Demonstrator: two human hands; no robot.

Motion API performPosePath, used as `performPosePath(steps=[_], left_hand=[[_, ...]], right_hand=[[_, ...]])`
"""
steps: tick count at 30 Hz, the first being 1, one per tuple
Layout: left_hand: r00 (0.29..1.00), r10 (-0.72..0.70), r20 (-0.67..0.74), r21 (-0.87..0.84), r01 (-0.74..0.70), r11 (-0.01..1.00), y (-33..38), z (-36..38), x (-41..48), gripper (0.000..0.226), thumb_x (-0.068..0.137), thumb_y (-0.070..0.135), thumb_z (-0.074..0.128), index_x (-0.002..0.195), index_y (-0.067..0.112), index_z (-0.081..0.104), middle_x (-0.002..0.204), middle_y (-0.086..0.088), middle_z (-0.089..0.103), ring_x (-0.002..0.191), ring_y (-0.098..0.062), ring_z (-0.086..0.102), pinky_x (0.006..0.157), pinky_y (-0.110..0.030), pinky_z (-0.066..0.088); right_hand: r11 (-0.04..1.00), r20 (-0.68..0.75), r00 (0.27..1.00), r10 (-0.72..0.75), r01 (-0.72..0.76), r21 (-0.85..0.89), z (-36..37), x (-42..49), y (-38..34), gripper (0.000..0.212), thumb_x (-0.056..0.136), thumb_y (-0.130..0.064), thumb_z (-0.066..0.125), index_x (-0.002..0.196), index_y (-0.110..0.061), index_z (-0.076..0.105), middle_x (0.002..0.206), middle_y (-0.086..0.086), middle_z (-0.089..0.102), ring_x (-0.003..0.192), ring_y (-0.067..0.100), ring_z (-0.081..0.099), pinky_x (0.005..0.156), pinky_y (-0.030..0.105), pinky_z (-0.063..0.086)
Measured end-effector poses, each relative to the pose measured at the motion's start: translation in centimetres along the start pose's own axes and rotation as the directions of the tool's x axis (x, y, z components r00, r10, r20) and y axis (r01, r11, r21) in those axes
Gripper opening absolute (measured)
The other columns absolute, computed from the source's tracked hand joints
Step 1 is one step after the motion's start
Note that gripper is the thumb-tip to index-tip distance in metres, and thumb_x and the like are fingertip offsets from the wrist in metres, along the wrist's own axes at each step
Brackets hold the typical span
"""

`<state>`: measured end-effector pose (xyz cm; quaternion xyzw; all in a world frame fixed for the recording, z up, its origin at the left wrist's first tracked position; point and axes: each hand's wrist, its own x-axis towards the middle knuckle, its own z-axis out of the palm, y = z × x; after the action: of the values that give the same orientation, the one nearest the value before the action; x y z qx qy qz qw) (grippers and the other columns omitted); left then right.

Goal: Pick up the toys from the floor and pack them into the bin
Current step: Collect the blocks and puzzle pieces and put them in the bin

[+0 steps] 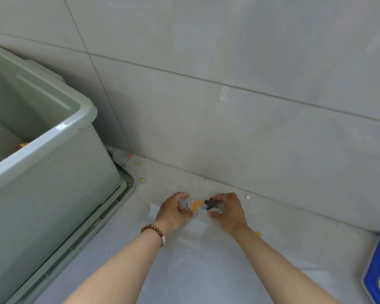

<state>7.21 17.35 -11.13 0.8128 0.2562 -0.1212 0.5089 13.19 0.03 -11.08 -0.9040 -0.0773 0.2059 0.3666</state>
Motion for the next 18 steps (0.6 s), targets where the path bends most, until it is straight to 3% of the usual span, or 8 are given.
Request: performPosePath(steps=[4,9,13,18], left_hand=[[1.0,0.03,-0.005,0.066,-0.029,0.997,0.3,0.4,0.3,0.033,0.074,0.024,0.078,0.1,0.024,0.058,0.06,0.009,0.053,0.06,-0.006,0.052,0.068,-0.025,0.046],[1.0,-0.002,-0.031,0.075,0.004,0.997,0.7,0.5,0.4,0.027,0.072,0.021,0.078,0.086,0.025,0.055,0.064,0.009,0.052,0.062,-0.007,0.052,0.062,-0.02,0.044],[0.998,-0.017,-0.062,0.026,0.018,0.999,0.5,0.3,-0.3,0.023,0.072,0.013,0.077,0.075,0.022,0.056,0.069,0.006,0.053,0.066,-0.009,0.052,0.06,-0.013,0.042],[0.989,0.091,-0.114,0.072,-0.083,0.994,-0.1,1.0,-1.6,0.029,0.07,0.015,0.078,0.069,0.027,0.052,0.084,0.005,0.053,0.071,-0.005,0.051,0.061,-0.005,0.037]], right_hand=[[0.987,-0.038,0.998,0.042,-0.035,0.158,-0.2,-0.1,-0.2,0.037,0.07,-0.001,0.07,0.077,-0.032,0.052,0.088,-0.001,0.059,0.085,0.016,0.057,0.067,0.013,0.041],[0.888,0.046,0.979,0.197,-0.198,0.415,-0.9,0.3,-1.2,0.025,0.077,0.003,0.067,0.068,-0.02,0.059,0.063,-0.004,0.058,0.057,0.011,0.052,0.049,0.011,0.041],[0.774,0.099,0.95,0.297,-0.301,0.558,-1.1,0.0,-1.4,0.018,0.077,-0.002,0.073,0.066,-0.013,0.064,0.064,0.003,0.062,0.057,0.014,0.054,0.056,0.017,0.046],[0.75,0.105,0.936,0.337,-0.334,0.571,-0.1,-1.1,-1.4,0.016,0.075,-0.009,0.077,0.063,-0.008,0.066,0.061,0.007,0.064,0.048,0.011,0.059,0.049,0.018,0.051]])
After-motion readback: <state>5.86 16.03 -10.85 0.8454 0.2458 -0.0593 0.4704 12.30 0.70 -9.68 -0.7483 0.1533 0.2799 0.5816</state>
